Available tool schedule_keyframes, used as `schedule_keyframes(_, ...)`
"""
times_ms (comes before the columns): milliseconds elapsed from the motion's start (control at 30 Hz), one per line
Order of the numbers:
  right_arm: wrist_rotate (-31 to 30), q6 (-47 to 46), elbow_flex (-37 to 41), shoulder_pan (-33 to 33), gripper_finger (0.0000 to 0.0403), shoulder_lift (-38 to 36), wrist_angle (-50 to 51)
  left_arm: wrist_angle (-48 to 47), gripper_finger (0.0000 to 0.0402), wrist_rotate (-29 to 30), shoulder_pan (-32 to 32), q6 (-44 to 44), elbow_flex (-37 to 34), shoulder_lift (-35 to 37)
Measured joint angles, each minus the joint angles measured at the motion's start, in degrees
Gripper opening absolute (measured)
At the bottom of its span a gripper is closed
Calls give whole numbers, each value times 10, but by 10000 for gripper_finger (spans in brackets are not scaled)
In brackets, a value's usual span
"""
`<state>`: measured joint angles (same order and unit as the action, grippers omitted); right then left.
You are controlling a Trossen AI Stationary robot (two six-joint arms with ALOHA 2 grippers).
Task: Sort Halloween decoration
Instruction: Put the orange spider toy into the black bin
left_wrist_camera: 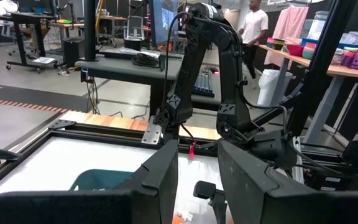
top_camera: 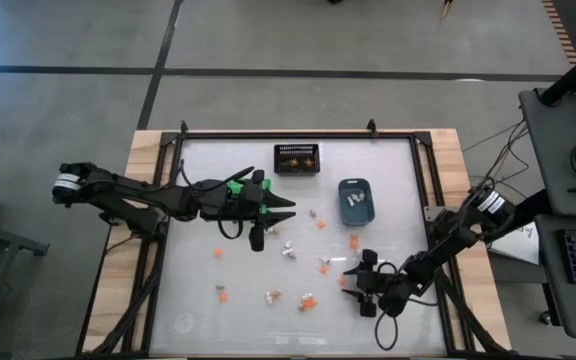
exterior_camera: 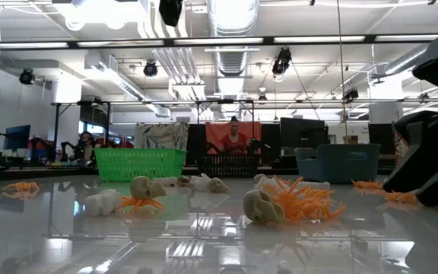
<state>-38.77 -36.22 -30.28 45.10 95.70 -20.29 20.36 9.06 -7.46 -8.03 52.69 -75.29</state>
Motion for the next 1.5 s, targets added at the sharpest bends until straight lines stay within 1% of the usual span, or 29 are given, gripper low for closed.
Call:
schedule_keyframes(433, 4, -3, 2, -11, 224, 0, 0, 0, 98, 0, 0, 0, 0, 0)
schedule_keyframes(767, 3, -2, 2, -12, 183, 0, 1, 0, 98, 0, 0, 0, 0, 0)
schedule_keyframes(1100, 11, -2, 2, -13, 153, 0, 1, 0, 98, 0, 0, 0, 0, 0)
schedule_keyframes(1333, 11, -1, 2, -13, 137, 0, 1, 0, 98, 0, 0, 0, 0, 0)
schedule_keyframes(1500, 11, 1, 3, -13, 134, 0, 1, 0, 98, 0, 0, 0, 0, 0)
